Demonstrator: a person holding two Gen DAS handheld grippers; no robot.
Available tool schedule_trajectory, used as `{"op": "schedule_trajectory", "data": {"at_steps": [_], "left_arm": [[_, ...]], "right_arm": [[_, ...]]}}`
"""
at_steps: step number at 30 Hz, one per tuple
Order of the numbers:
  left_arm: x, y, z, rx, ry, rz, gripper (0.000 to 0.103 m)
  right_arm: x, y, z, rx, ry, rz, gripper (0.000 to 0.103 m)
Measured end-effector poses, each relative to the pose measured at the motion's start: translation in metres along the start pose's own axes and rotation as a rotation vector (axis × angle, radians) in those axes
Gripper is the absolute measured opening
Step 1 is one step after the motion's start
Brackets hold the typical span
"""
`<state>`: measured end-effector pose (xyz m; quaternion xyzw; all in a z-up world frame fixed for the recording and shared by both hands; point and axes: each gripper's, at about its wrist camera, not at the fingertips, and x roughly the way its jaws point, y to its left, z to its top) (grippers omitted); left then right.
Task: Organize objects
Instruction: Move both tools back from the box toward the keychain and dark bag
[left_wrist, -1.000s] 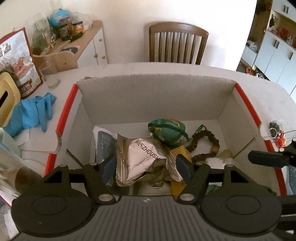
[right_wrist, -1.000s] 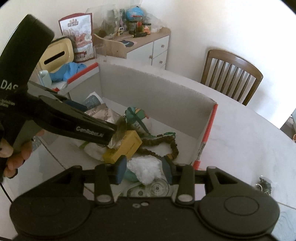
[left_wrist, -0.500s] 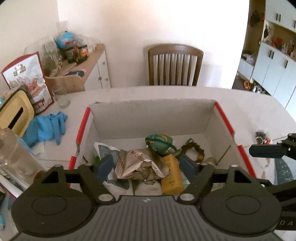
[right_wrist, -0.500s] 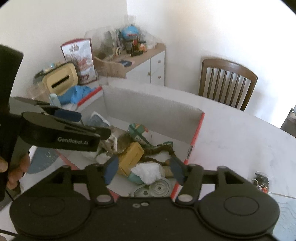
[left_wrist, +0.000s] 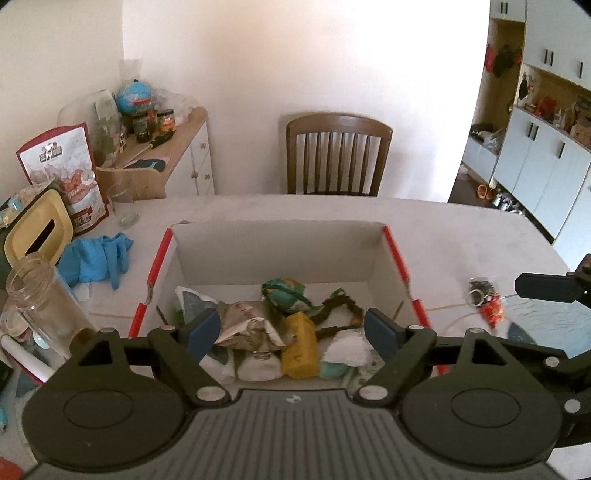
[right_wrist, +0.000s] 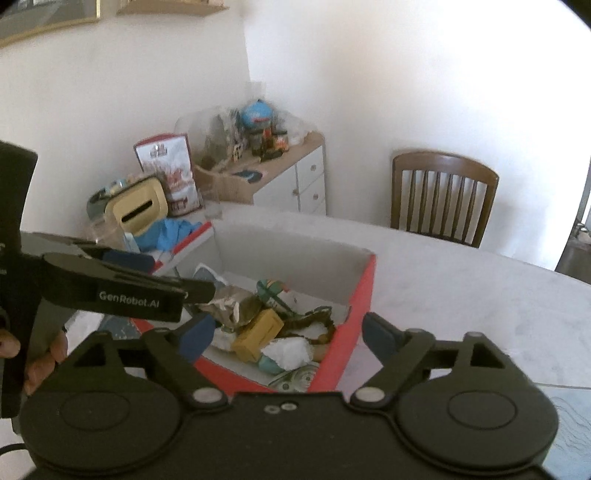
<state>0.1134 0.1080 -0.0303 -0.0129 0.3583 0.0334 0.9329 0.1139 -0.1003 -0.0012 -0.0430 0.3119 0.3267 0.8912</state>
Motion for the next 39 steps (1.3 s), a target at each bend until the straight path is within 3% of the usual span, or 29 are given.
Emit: {"op": "schedule_trajectory", "data": {"at_steps": [4, 14, 18, 29, 39], "left_arm": [[-0.011, -0.015, 0.001, 0.007, -0.02, -0.004, 0.095], [-0.014, -0.068, 0.003, 0.049, -0.057, -0.085, 0.097], [-0.01, -0.095, 0.003, 0.06, -0.075, -0.109, 0.103], [0.027, -0.161, 0.004, 0.066, -0.051, -0.135, 0.103], [0.076, -0.207, -0.007, 0.096, -0.028, -0.113, 0.103]], "right_arm": [[-0.019, -0.014, -0.004, 0.035, -0.028, 0.0, 0.093], [-0.062, -0.067, -0.017, 0.101, -0.072, -0.041, 0.094], [-0.073, -0.092, -0.025, 0.114, -0.073, -0.075, 0.094], [-0.09, -0.17, -0.052, 0.158, -0.045, -0.165, 0.094], [-0.074, -0.229, -0.065, 0.183, 0.004, -0.194, 0.094]]}}
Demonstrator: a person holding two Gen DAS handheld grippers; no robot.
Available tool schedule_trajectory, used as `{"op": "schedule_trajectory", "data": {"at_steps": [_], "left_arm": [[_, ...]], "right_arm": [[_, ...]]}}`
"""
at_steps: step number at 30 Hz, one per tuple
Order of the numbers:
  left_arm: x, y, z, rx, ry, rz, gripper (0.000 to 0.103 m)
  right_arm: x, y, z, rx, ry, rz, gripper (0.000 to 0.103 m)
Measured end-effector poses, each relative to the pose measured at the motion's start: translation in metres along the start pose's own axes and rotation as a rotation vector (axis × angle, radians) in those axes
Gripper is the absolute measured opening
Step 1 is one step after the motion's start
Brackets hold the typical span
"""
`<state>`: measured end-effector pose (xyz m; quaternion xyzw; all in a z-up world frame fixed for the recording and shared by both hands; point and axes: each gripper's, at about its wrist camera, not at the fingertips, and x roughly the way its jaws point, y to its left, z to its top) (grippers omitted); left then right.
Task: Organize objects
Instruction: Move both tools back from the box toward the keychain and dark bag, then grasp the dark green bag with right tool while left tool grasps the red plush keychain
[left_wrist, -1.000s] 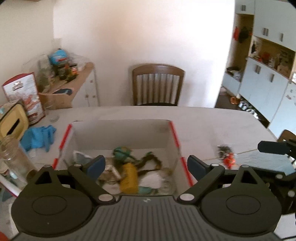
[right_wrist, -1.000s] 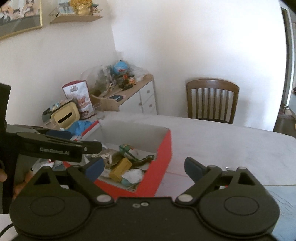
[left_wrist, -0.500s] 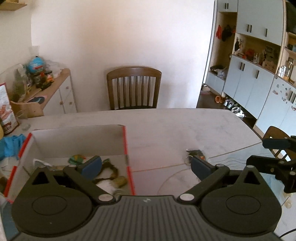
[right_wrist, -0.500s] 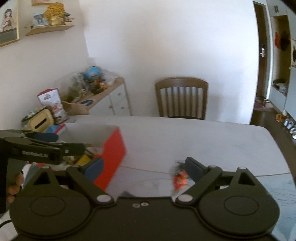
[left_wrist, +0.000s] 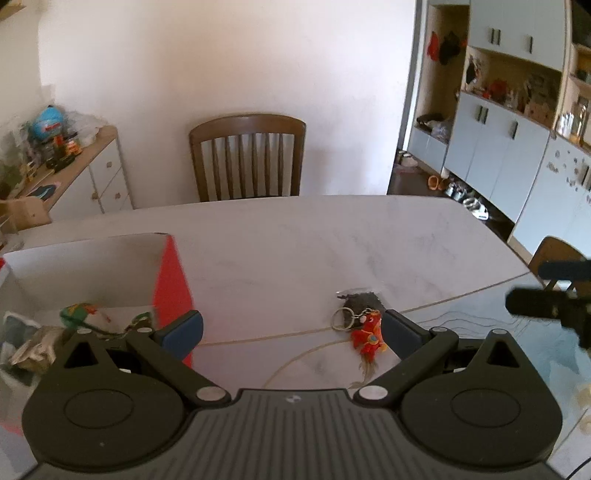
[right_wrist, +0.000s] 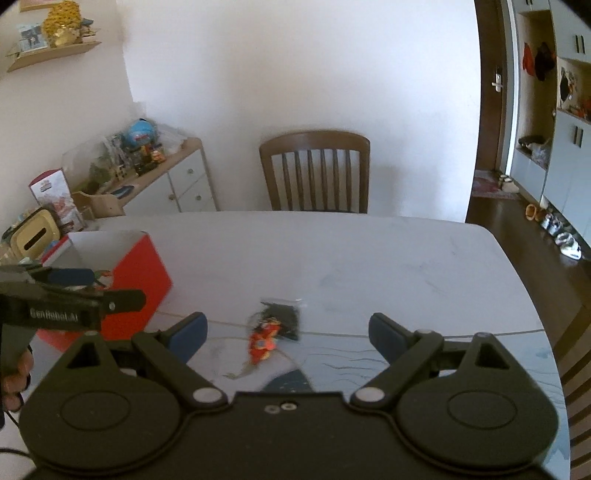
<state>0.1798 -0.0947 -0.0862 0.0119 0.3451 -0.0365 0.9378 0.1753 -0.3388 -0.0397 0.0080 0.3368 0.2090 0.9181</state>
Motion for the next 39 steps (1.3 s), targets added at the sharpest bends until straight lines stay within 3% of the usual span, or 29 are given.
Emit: {"op": "schedule_trajectory", "data": {"at_steps": [8, 16, 22, 35, 37, 39], "left_arm": [[0.049, -0.032, -0.017, 0.039, 0.042, -0.014, 0.103], [0.086, -0.05, -0.026, 0.051, 0.074, -0.015, 0.103], [0.103, -0.058, -0.03, 0.052, 0.066, -0.012, 0.103], [0.126, -0.066, -0.042, -0.003, 0.12, -0.022, 0.102], [0.127, -0.068, -0.042, 0.002, 0.122, -0.024, 0.099], [0.127, -0.07, -0.042, 0.0, 0.129, -0.028, 0.089]], "right_arm": [[0.051, -0.026, 0.011, 0.035, 0.056, -0.009, 0.093], [0.109, -0.026, 0.014, 0.041, 0.141, 0.014, 0.091], [0.145, -0.031, 0.013, 0.062, 0.202, 0.024, 0.085], [0.175, -0.031, 0.008, 0.113, 0.269, 0.095, 0.072], [0.177, -0.031, 0.009, 0.117, 0.272, 0.106, 0.07], [0.18, -0.031, 0.009, 0.119, 0.277, 0.113, 0.067]]}}
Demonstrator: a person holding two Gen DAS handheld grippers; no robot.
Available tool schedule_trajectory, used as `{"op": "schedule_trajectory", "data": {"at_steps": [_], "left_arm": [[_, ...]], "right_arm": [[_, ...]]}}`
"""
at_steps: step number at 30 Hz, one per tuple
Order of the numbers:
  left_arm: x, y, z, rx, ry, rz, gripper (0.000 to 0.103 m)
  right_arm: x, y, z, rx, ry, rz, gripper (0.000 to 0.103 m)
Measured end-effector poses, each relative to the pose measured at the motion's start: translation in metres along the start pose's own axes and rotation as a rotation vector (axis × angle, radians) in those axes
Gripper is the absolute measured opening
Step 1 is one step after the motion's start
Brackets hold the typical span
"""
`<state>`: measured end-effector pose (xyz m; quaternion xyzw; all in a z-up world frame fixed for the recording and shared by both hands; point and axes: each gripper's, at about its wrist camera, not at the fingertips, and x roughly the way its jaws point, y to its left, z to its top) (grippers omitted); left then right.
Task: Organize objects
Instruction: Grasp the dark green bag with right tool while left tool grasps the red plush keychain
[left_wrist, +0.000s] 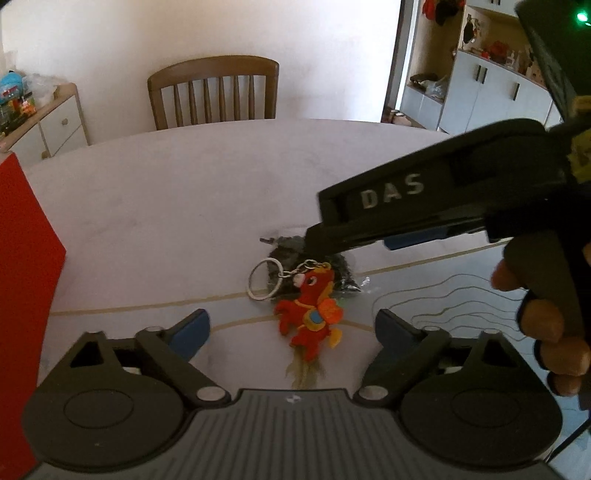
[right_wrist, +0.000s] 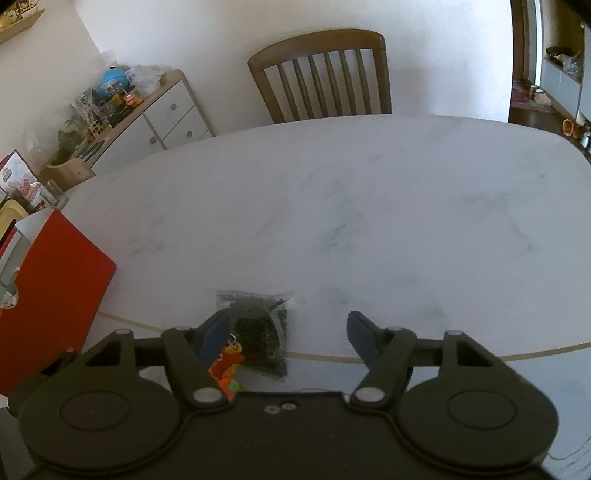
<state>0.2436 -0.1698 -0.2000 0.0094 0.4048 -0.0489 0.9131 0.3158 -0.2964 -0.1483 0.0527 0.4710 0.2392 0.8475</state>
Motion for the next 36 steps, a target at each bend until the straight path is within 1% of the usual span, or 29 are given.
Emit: {"op": "schedule_trajectory", "data": {"at_steps": [1, 2, 5, 9, 10, 12, 14, 18, 26, 29, 31, 32, 33, 36], "left_arm": [[0.0, 0.0, 0.0, -0.004, 0.003, -0.003, 0.085], [0.0, -0.001, 0.0, -0.009, 0.008, -0.009, 0.077], [-0.002, -0.003, -0.001, -0.011, 0.003, -0.006, 0.069], [-0.004, -0.006, -0.001, -0.014, 0.003, -0.006, 0.053], [-0.005, -0.006, 0.0, -0.014, 0.004, -0.006, 0.051], [-0.006, -0.007, 0.001, -0.013, 0.007, -0.001, 0.041], [-0.006, -0.007, 0.002, -0.003, 0.012, 0.009, 0.039], [-0.006, -0.003, 0.004, -0.023, 0.018, 0.014, 0.038], [-0.013, 0.016, -0.002, -0.066, 0.012, 0.076, 0.038], [-0.016, 0.018, -0.004, -0.071, 0.01, 0.082, 0.038], [-0.016, 0.019, -0.004, -0.074, 0.011, 0.083, 0.038], [-0.016, 0.018, -0.004, -0.075, 0.012, 0.083, 0.038], [-0.016, 0.019, -0.004, -0.078, 0.012, 0.084, 0.038], [-0.017, 0.021, -0.004, -0.081, 0.014, 0.088, 0.038]], "right_arm": [[0.001, -0.001, 0.0, 0.004, 0.003, 0.001, 0.065], [0.002, -0.001, 0.001, 0.01, 0.004, 0.006, 0.065], [0.004, -0.002, 0.0, 0.023, 0.004, 0.02, 0.06], [0.008, 0.001, 0.0, 0.023, 0.009, 0.033, 0.058], [0.009, 0.001, 0.0, 0.023, 0.008, 0.037, 0.058], [0.009, 0.002, 0.0, 0.024, 0.006, 0.04, 0.057], [0.01, 0.004, 0.001, 0.021, 0.004, 0.044, 0.057], [0.011, 0.007, 0.001, 0.014, 0.0, 0.048, 0.056], [0.017, 0.019, 0.001, -0.02, -0.006, 0.055, 0.053], [0.021, 0.025, 0.003, -0.026, -0.006, 0.056, 0.052], [0.023, 0.029, 0.003, -0.043, -0.004, 0.049, 0.047], [0.024, 0.032, 0.003, -0.052, -0.003, 0.045, 0.041], [0.025, 0.034, 0.002, -0.057, 0.001, 0.051, 0.036], [0.025, 0.04, -0.001, -0.075, -0.007, 0.039, 0.03]]}}
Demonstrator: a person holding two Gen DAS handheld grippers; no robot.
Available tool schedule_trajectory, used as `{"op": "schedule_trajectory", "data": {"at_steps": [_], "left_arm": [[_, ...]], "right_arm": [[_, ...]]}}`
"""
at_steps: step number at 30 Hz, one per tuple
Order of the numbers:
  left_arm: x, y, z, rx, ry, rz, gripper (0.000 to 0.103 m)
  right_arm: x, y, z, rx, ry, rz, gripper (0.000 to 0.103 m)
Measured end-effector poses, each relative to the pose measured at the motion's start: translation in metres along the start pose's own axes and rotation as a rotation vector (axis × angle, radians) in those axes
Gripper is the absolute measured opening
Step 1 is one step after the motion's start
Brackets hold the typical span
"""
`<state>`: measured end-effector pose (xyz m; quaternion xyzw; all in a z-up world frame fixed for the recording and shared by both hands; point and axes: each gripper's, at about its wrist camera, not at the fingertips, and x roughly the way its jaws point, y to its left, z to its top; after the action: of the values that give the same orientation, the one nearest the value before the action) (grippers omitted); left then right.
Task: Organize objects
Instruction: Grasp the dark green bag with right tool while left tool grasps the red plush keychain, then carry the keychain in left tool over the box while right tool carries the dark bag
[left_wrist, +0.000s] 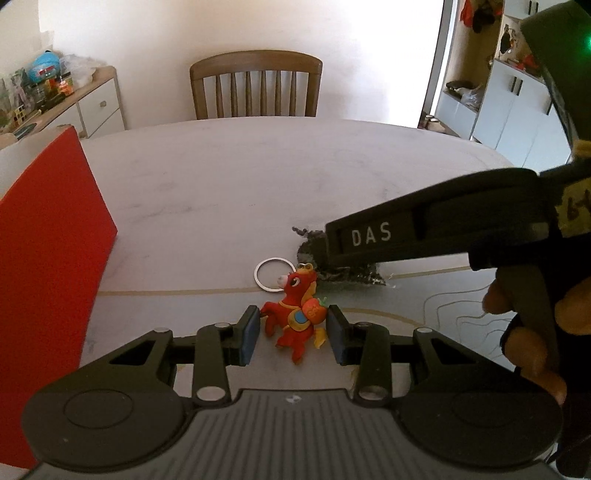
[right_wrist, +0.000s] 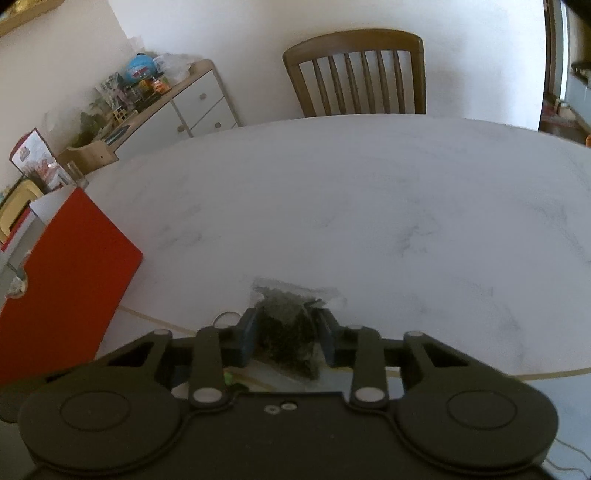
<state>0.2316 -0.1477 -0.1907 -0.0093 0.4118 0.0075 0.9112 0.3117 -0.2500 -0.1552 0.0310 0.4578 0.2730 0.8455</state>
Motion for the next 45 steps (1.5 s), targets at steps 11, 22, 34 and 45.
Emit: {"op": "schedule_trajectory", "data": {"at_steps": [11, 22, 34, 45], "left_arm": [[-0.026, 0.005, 0.009, -0.005, -0.037, -0.033, 0.038], [-0.083, 0.013, 0.014, 0.01, -0.093, -0.101, 0.038], [-0.149, 0.053, 0.01, 0.01, -0.162, -0.134, 0.038], [-0.199, 0.113, 0.016, 0.001, -0.241, -0.116, 0.038]], "right_arm": [[-0.037, 0.001, -0.009, 0.006, -0.072, -0.035, 0.022], [-0.117, 0.018, -0.025, -0.011, -0.166, -0.067, 0.022], [-0.173, 0.068, -0.041, -0.055, -0.212, -0.052, 0.022], [-0.185, 0.143, -0.034, -0.118, -0.251, -0.011, 0.022]]}}
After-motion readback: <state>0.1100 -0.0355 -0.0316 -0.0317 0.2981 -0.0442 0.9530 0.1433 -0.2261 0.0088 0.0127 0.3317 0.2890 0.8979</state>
